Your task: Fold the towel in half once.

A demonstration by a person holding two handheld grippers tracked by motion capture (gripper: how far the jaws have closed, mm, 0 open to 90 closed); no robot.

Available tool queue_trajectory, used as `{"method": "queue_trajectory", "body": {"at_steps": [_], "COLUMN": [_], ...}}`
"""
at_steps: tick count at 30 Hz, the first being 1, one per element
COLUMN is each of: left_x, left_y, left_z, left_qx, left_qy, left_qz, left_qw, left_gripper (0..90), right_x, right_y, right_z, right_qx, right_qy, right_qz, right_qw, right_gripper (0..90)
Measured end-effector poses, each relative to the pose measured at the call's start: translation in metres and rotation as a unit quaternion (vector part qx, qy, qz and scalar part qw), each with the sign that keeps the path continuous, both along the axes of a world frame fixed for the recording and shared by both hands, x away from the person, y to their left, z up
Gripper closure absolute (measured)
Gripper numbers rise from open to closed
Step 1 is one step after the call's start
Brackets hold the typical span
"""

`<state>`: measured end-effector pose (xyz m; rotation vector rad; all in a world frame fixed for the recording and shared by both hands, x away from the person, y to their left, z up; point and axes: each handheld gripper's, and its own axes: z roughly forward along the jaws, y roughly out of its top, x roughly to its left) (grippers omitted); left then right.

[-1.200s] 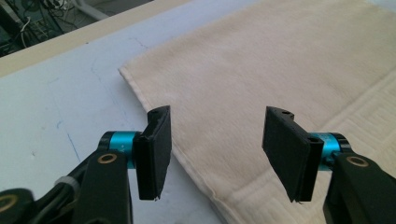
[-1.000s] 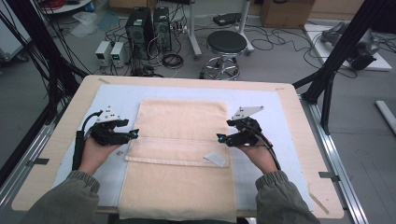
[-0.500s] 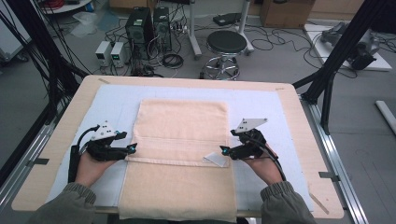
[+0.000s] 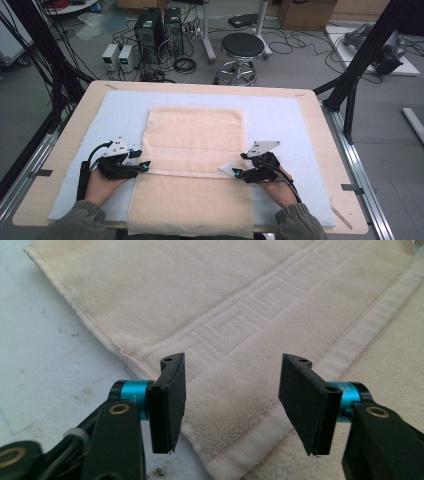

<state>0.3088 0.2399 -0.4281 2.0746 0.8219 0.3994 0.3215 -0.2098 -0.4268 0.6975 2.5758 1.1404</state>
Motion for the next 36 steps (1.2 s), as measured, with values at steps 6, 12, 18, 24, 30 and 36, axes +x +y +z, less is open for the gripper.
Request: {"method": "queue_trajectory", "body": {"at_steps": [6,12,18,24,30,36], "left_x": [0.003,0.003,0.004,0.002,-0.004,-0.026], "left_y": [-0.004,-0.007,-0.01,-0.009,-0.008,-0.008], "left_z": [-0.011,-0.013,-0.012,-0.008,0.01,0.045], "left_qx": [0.015,0.019,0.028,0.023,0.012,0.015], "left_qy": [0.022,0.013,0.008,0.004,-0.023,-0.055], "left_qz": [-0.015,-0.015,-0.018,-0.013,-0.008,-0.027], "left_qw": [0.9995,0.9996,0.9994,0.9996,0.9996,0.998], "left_gripper": [58.2,72.4,83.0,85.9,86.0,86.1], "right_x": [0.003,0.007,0.011,0.011,0.01,-0.009], "right_y": [0.003,0.0,-0.001,-0.001,-0.004,-0.007], "right_z": [-0.012,-0.014,-0.014,-0.009,0.01,0.04], "right_qx": [0.004,0.014,0.024,0.027,0.044,0.047], "right_qy": [0.017,0.029,0.036,0.037,0.022,-0.003], "right_qz": [0.015,0.026,0.028,0.029,0.031,0.045], "right_qw": [0.9997,0.9991,0.9987,0.9985,0.9983,0.9979], "right_gripper": [57.0,72.5,83.6,85.9,86.0,86.0]}}
